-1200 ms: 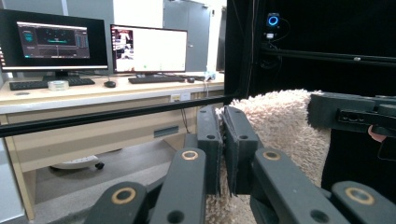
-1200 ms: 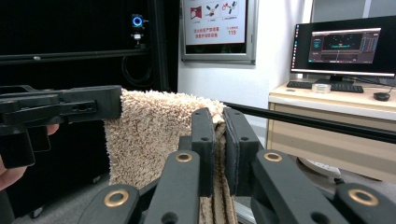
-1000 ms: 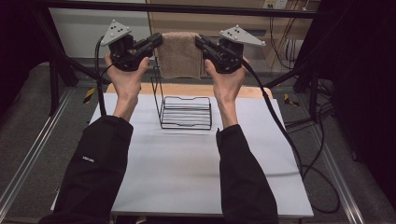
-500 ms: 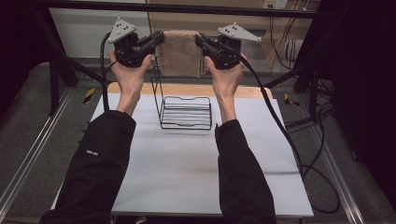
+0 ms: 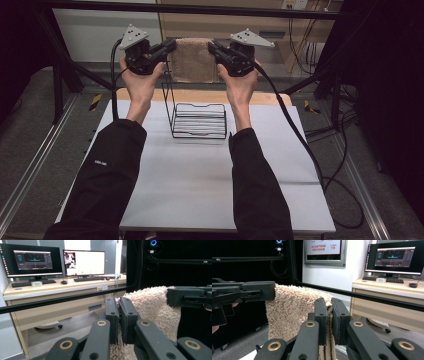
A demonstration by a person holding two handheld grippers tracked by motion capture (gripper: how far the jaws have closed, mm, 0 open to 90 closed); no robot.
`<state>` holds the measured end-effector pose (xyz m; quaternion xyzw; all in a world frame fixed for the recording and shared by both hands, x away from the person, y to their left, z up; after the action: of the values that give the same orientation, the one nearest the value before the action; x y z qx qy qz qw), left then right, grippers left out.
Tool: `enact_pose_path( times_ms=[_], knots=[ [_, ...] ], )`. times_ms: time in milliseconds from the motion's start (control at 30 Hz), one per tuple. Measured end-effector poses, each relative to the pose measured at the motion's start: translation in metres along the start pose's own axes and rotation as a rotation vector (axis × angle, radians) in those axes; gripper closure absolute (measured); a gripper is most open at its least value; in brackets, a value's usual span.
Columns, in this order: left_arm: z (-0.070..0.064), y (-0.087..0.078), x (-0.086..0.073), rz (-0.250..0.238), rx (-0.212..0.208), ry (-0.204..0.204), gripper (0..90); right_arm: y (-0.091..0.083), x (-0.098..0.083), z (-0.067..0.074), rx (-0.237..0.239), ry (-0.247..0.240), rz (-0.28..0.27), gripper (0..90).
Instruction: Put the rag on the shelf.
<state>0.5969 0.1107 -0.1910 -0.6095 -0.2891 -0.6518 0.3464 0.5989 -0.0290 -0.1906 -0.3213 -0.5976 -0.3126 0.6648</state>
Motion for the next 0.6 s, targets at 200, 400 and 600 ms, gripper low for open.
enact_pose_path(
  times_ms=[200,400,600],
  knots=[
    [-0.004,-0.001,-0.009,0.011,-0.013,0.008,85.4,-0.001,-0.009,-0.002,0.0,0.007,0.017,83.7],
    [-0.009,-0.002,-0.02,0.033,-0.028,0.016,85.5,-0.003,-0.022,-0.004,0.002,0.009,0.044,83.6],
    [-0.012,-0.005,-0.03,0.042,-0.043,0.009,85.4,-0.006,-0.033,-0.004,0.012,0.019,0.052,83.6]
  ],
)
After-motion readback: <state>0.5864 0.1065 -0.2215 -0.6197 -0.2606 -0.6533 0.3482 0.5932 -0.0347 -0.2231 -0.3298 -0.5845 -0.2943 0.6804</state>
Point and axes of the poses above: each handheld gripper's, and its own axes: y roughly forward along the jaws, x roughly out of its top, z roughly to its left, the point moved 10 cm from there along y, roughly forward along the jaws, and after that the axes turned 4 degrees about y, right-handed, at the moved point
